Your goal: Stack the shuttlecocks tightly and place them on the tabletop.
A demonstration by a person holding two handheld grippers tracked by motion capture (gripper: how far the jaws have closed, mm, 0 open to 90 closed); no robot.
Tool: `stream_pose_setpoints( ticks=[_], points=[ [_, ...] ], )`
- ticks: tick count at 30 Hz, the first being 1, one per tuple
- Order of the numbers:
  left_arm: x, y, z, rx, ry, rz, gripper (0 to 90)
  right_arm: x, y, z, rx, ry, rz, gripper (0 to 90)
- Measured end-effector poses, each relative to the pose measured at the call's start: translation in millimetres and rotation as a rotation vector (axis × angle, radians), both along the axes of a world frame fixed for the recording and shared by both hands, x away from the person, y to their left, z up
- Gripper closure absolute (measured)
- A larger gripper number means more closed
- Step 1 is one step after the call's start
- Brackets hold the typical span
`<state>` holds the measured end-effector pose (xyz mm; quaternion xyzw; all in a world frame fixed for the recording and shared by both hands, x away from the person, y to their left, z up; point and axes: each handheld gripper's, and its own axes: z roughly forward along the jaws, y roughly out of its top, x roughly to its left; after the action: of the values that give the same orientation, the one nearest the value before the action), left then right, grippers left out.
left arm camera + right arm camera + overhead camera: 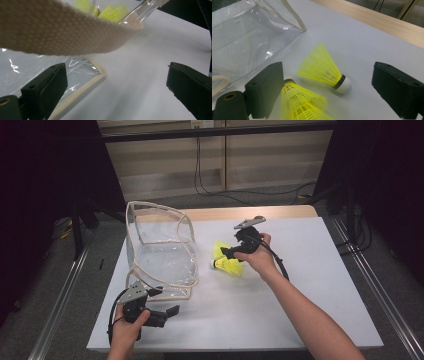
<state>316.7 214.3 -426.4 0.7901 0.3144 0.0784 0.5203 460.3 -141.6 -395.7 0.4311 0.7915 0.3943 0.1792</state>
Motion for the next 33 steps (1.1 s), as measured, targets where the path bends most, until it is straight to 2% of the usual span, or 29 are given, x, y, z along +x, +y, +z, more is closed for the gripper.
stream_pose_setpoints(
  ticks=[14,30,33],
  points=[
    [-0.4,0.7,-0.4,0.0,-0.002,0.002,3.6,5.3,8.5,-1.6,-0.012,0.001,0.001,10.8],
    [0.7,1.5,-2.1,0.01,0.005,0.001,3.6,17.2,22.6,-6.0,-0.072,-0.009,-0.006,10.1],
    [0.4,1.4,-1.9,0.009,0.004,0.003,3.6,20.2,23.4,-6.8,-0.051,0.01,-0.008,9.3]
  ],
)
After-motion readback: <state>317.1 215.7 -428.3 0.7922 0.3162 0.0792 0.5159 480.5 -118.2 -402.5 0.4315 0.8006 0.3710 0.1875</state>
